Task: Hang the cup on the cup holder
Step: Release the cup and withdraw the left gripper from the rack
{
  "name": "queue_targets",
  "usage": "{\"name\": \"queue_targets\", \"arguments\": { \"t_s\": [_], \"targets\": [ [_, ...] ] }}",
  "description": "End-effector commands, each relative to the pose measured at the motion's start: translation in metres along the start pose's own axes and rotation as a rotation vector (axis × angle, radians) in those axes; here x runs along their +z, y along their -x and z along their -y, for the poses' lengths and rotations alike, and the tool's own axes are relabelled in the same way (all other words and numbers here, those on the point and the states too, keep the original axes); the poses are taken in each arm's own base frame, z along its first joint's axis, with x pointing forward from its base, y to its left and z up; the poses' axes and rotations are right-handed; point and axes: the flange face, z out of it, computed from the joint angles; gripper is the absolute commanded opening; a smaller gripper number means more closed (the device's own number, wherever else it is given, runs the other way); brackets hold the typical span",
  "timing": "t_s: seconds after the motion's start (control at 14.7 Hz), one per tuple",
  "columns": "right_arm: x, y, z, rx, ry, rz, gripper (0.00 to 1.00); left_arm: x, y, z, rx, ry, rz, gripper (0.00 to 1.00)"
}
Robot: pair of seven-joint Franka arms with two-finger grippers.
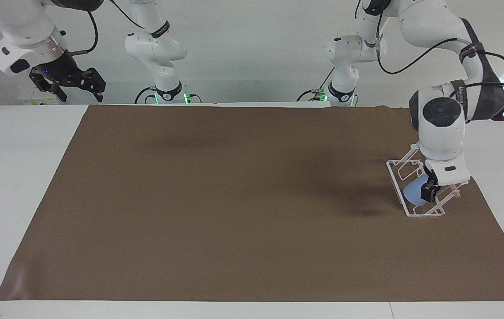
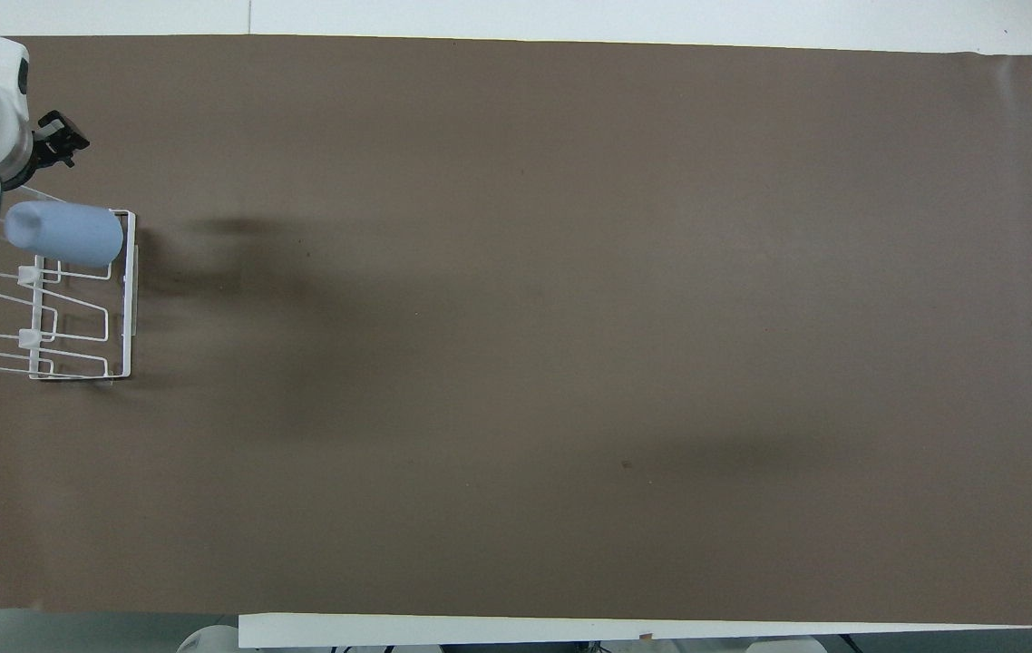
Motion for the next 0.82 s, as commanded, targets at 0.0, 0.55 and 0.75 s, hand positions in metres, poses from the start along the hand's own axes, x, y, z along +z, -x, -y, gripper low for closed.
{"name": "queue_targets", "arguments": {
  "t_s": [0.0, 0.55, 0.75],
  "targets": [
    [0.001, 0.006, 0.002, 0.014, 0.0, 0.008, 0.99, -0.022, 0.003, 0.022, 0.167, 0.09, 0.089, 1.0],
    [0.001, 0.006, 0.002, 0.014, 0.0, 0.008, 0.99, -0.108, 0.005, 0.052, 0.438, 0.204, 0.304, 1.0],
    [0.001, 0.006, 0.002, 0.014, 0.0, 0.008, 0.99, -0.137, 0.027, 0.022, 0.515, 0.223, 0.323, 1.0]
  ]
}}
